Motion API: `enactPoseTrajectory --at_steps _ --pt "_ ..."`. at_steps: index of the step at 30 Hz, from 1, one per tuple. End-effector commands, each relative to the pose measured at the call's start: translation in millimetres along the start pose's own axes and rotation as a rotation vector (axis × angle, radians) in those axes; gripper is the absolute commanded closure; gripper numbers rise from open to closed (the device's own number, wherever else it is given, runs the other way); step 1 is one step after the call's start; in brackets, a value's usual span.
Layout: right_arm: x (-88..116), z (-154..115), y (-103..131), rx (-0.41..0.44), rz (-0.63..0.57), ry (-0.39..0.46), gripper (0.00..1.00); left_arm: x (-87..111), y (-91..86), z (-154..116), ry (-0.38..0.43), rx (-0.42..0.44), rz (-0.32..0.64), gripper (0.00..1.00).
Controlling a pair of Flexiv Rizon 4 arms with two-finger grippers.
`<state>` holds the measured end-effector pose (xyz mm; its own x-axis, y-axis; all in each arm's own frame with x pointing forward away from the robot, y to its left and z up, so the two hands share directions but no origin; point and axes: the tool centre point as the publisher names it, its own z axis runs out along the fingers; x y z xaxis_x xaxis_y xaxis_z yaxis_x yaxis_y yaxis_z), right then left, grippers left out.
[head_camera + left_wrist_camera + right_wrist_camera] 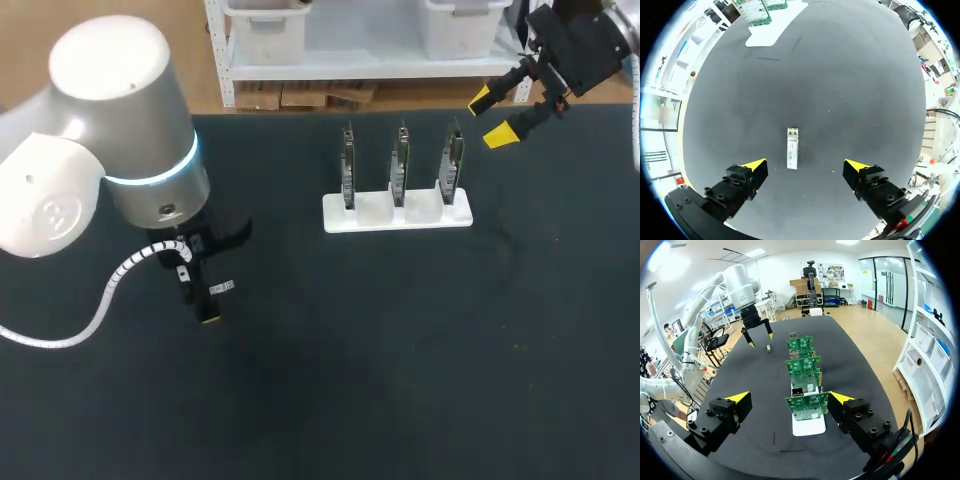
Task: Pick up the optical module with the left hand, and insert it into the network port with the right hand.
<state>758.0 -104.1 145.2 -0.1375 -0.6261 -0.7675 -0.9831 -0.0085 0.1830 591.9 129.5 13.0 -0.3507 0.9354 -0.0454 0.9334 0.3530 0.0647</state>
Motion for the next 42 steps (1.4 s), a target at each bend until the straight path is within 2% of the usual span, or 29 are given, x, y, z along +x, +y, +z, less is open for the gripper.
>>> enactPoseTrajectory --at_steps 1,11,19,42 --pt "0.0 0.3 1.9 0.005 -0.001 0.000 0.00 -0.1 7.0 8.1 0.003 0.018 -0.003 0.00" --pt "0.0 0.3 1.9 0.005 -0.001 0.000 0.00 4.1 8.5 14.6 0.005 0.037 -0.013 0.00" --pt "0.0 0.3 1.9 0.005 -0.001 0.000 0.00 4.1 10.5 19.9 -0.024 0.047 -0.002 0.00" --pt "0.0 0.3 1.9 0.005 -0.001 0.000 0.00 -2.2 8.4 34.9 -0.025 0.076 0.003 0.00"
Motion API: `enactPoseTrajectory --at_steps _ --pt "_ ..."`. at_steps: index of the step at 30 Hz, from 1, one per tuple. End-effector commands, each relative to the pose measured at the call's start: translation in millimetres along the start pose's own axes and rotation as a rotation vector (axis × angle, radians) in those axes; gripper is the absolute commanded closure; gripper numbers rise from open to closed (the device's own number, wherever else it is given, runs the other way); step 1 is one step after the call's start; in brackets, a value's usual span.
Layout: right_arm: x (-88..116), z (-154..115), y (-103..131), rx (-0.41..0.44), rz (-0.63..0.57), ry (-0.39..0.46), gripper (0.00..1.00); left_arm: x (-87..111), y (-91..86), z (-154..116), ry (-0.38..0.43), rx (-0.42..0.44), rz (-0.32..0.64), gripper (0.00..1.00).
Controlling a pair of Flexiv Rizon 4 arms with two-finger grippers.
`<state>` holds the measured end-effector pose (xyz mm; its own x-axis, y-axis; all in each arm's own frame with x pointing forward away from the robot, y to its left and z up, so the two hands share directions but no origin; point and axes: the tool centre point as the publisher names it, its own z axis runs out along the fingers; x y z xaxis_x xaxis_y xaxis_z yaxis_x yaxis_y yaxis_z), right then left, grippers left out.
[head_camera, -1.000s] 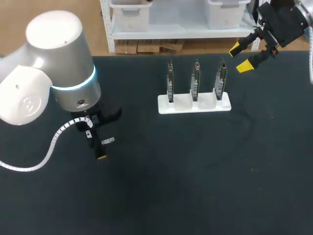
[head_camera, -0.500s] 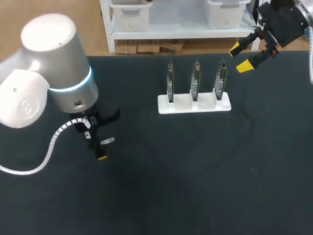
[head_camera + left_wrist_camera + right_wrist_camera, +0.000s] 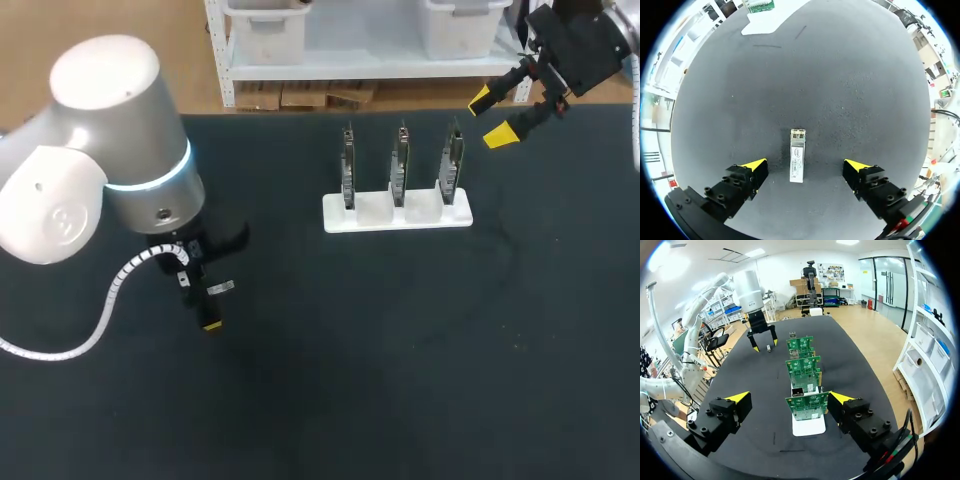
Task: Pick up the optical module with the left hand, and insert it into the network port with the right hand.
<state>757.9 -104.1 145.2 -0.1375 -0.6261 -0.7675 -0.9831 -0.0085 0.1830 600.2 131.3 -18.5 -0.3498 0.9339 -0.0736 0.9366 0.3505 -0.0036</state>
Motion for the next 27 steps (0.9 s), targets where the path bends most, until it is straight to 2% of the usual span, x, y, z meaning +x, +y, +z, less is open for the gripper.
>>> enactPoseTrajectory --at_steps 1,9,10,11,14,15,17,27 --pt "0.0 0.3 1.9 0.005 -0.001 0.000 0.00 -2.8 1.2 3.9 0.016 0.008 0.005 0.00" --pt "0.0 0.3 1.9 0.005 -0.001 0.000 0.00 -3.9 -1.8 5.1 0.025 0.018 0.003 0.01" --pt "0.0 0.3 1.9 0.005 -0.001 0.000 0.00 -3.8 -1.9 5.1 0.024 0.018 0.002 0.13" --pt "0.0 0.3 1.9 0.005 -0.001 0.000 0.00 -3.6 -2.0 5.0 0.024 0.019 0.001 0.46" --pt "0.0 0.3 1.9 0.005 -0.001 0.000 0.00 -1.7 -2.6 5.1 0.023 0.020 -0.004 0.75" --pt "0.0 0.3 1.9 0.005 -0.001 0.000 0.00 -1.2 -2.7 5.1 0.023 0.020 -0.006 0.90" --pt "0.0 0.3 1.9 0.005 -0.001 0.000 0.00 0.4 -2.6 5.9 0.022 0.021 -0.009 1.00" --pt "0.0 0.3 1.9 0.005 -0.001 0.000 0.00 1.7 -3.4 5.7 0.012 0.021 -0.020 1.00"
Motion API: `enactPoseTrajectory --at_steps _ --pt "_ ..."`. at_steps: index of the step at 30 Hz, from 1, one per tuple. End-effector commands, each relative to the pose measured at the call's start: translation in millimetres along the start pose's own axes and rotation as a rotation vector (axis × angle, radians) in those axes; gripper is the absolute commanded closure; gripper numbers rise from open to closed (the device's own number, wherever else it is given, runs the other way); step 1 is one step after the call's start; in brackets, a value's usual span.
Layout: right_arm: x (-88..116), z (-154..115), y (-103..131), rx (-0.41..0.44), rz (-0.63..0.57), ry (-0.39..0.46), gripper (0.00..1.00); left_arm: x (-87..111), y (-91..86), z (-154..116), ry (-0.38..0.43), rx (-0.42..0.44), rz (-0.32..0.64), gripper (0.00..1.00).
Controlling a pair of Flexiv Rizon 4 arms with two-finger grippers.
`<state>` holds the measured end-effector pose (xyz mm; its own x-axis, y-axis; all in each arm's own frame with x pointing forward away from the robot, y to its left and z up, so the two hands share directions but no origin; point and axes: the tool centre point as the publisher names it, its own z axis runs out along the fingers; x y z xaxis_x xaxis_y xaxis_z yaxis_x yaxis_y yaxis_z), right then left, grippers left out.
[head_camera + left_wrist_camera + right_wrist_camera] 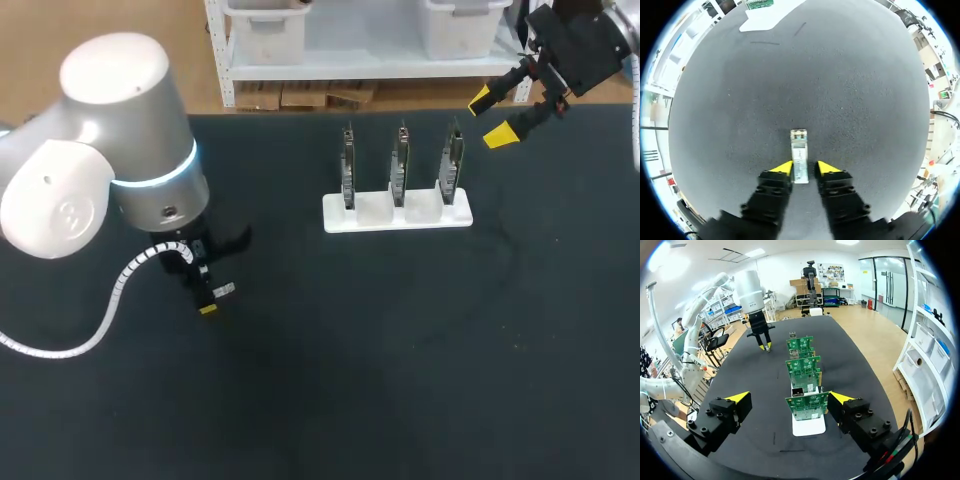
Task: Pick up the optical module with the left hand, and insert it into the network port with the right hand.
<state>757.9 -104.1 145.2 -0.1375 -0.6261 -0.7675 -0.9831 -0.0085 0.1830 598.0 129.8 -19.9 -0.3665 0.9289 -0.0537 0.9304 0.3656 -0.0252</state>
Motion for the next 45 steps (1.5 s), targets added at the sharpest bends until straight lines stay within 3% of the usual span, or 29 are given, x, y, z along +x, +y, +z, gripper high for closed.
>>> enactPoseTrajectory --at_steps 1,6,9,11,17,22,24,38,41,45 --pt "0.0 0.3 1.9 0.005 -0.001 0.000 0.00 2.1 -0.9 4.2 -0.008 0.001 -0.003 1.00" --pt "0.0 0.3 1.9 0.005 -0.001 0.000 0.00 -0.8 -3.2 -1.5 -0.007 0.022 -0.024 1.00" --pt "0.0 0.3 1.9 0.005 -0.001 0.000 0.00 -5.5 -1.7 -9.9 0.051 0.048 -0.082 1.00" --pt "0.0 0.3 1.9 0.005 -0.001 0.000 0.00 -7.5 -2.2 -22.0 0.021 0.048 -0.099 1.00" --pt "0.0 0.3 1.9 0.005 -0.001 0.000 0.00 -22.8 -2.8 -71.8 -0.033 0.004 -0.110 1.00" --pt "0.0 0.3 1.9 0.005 -0.001 0.000 0.00 -39.4 -7.7 -123.8 -0.137 -0.079 -0.073 1.00" --pt "0.0 0.3 1.9 0.005 -0.001 0.000 0.00 -43.4 -9.8 -136.5 -0.128 -0.112 -0.095 1.00" --pt "0.0 0.3 1.9 0.005 -0.001 0.000 0.00 -43.4 -9.8 -136.5 -0.128 -0.112 -0.095 1.00" --pt "0.0 0.3 1.9 0.005 -0.001 0.000 0.00 -42.0 -12.6 -138.9 -0.209 -0.104 -0.124 1.00" --pt "0.0 0.3 1.9 0.005 -0.001 0.000 0.00 -78.7 -2.0 -159.9 -0.339 -0.145 -0.052 1.00"
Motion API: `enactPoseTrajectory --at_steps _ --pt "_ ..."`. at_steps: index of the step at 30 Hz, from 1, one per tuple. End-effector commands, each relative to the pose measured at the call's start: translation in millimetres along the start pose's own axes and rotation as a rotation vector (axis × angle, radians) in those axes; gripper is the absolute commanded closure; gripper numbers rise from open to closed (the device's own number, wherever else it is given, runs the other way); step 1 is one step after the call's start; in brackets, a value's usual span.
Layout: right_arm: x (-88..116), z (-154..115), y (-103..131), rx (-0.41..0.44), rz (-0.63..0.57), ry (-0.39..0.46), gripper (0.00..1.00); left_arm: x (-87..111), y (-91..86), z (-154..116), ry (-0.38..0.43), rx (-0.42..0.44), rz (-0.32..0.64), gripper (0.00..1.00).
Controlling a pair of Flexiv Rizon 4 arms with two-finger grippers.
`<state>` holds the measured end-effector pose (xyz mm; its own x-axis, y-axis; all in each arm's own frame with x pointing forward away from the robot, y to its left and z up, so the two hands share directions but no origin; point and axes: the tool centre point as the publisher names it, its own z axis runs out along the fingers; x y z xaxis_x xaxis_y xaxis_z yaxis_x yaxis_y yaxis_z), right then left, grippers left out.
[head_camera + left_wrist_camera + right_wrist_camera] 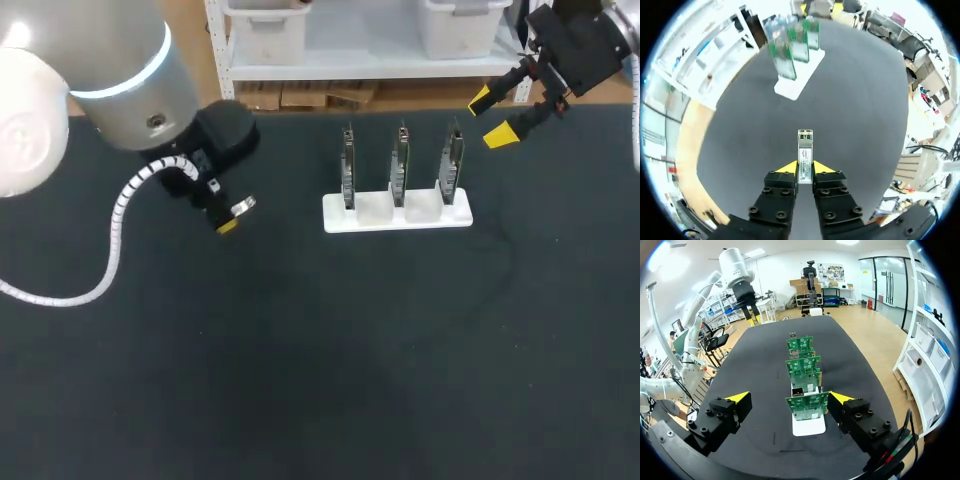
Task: Pick up the optical module with the left hand, and insert it into the network port with the right hand.
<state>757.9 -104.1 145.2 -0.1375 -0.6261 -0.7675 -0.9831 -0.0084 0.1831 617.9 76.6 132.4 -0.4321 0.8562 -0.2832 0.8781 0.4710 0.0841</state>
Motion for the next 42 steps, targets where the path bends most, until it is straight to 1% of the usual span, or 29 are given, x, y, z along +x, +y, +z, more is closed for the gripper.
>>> enactPoseTrajectory --at_steps 1,3,6,7,9,12,14,17,29,30,31,34,36,38,40,42 --pt "0.0 0.4 1.8 0.005 -0.001 0.000 0.00 -28.6 5.3 -10.6 -0.153 -0.008 0.061 1.00" --pt "0.0 0.4 1.8 0.005 -0.001 0.000 0.00 -56.4 8.3 -20.3 -0.210 -0.024 0.118 1.00" --pt "0.0 0.4 1.8 0.005 -0.001 0.000 0.00 -88.8 10.1 -32.9 -0.288 -0.032 0.193 1.00" --pt "0.0 0.4 1.8 0.005 -0.001 0.000 0.00 -98.1 11.3 -36.6 -0.306 -0.029 0.191 1.00" --pt "0.0 0.4 1.8 0.005 -0.001 0.000 0.00 -115.2 13.5 -42.9 -0.387 -0.012 0.234 1.00" --pt "0.0 0.4 1.8 0.005 -0.001 0.000 0.00 -135.7 12.4 -48.0 -0.413 -0.012 0.281 1.00" --pt "0.0 0.4 1.8 0.005 -0.001 0.000 0.00 -141.0 11.9 -47.4 -0.437 0.007 0.297 1.00" --pt "0.0 0.4 1.8 0.005 -0.001 0.000 0.00 -137.7 10.7 -41.8 -0.402 0.028 0.280 1.00" --pt "0.0 0.4 1.8 0.005 -0.001 0.000 0.00 -137.7 10.7 -41.8 -0.402 0.028 0.280 1.00" --pt "0.0 0.4 1.8 0.005 -0.001 0.000 0.00 -134.0 8.9 -40.9 -0.404 0.024 0.272 1.00" --pt "0.0 0.4 1.8 0.005 -0.001 0.000 0.00 -135.8 6.5 -40.9 -0.415 0.015 0.278 1.00" --pt "0.0 0.4 1.8 0.005 -0.001 0.000 0.00 -155.2 4.8 -39.2 -0.467 0.003 0.301 1.00" --pt "0.0 0.4 1.8 0.005 -0.001 0.000 0.00 -170.5 6.4 -37.4 -0.531 -0.004 0.320 1.00" --pt "0.0 0.4 1.8 0.005 -0.001 0.000 0.00 -188.6 7.5 -36.5 -0.551 -0.004 0.346 1.00" --pt "0.0 0.4 1.8 0.005 -0.001 0.000 0.00 -205.9 8.5 -35.2 -0.594 0.015 0.386 1.00" --pt "0.0 0.4 1.8 0.005 -0.001 0.000 0.00 -219.1 8.7 -33.4 -0.623 0.032 0.416 1.00"
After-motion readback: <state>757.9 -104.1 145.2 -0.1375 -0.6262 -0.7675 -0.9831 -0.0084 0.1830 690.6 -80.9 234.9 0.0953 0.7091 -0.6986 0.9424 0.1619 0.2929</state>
